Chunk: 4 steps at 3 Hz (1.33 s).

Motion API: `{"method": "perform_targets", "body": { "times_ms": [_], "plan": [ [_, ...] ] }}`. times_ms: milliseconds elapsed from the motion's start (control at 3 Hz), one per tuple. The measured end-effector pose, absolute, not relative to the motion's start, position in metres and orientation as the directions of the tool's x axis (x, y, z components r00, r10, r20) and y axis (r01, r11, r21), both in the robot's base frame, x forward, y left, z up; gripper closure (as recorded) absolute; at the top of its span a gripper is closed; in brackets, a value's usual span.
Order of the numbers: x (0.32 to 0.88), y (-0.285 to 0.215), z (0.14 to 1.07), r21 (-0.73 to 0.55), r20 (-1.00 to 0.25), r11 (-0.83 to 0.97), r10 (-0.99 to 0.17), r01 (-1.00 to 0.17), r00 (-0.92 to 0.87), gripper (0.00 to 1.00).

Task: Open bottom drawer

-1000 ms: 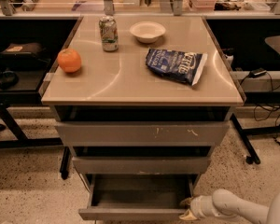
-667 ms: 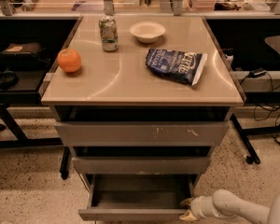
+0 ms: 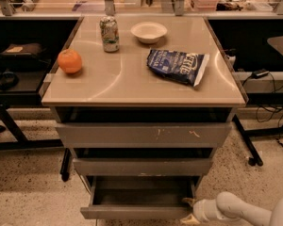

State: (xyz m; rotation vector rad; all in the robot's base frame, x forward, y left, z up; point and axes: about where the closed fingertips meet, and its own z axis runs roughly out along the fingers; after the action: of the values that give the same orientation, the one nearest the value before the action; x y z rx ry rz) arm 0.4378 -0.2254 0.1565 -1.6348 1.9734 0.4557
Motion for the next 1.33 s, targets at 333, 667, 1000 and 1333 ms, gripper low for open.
{"method": "perform_targets", "body": {
  "times_ms": [333,667,1000,1333],
  "plan": [
    [0.437,-0.225,0.16,-0.075,-0.593,0.21,-0.795,-0.975,-0.126,0.15],
    [0.416,-0.231,0.155,-0.033,-0.597,0.204,-0.789,-0.979,-0.144,0.36],
    [0.416,-0.231,0.159,-0.033,-0.597,0.203,-0.789,-0.979,-0.144,0.6],
    [0.379,-0.237,0.16,0.003,-0.591,0.172,-0.795,-0.985,-0.14,0.85]
  ]
}}
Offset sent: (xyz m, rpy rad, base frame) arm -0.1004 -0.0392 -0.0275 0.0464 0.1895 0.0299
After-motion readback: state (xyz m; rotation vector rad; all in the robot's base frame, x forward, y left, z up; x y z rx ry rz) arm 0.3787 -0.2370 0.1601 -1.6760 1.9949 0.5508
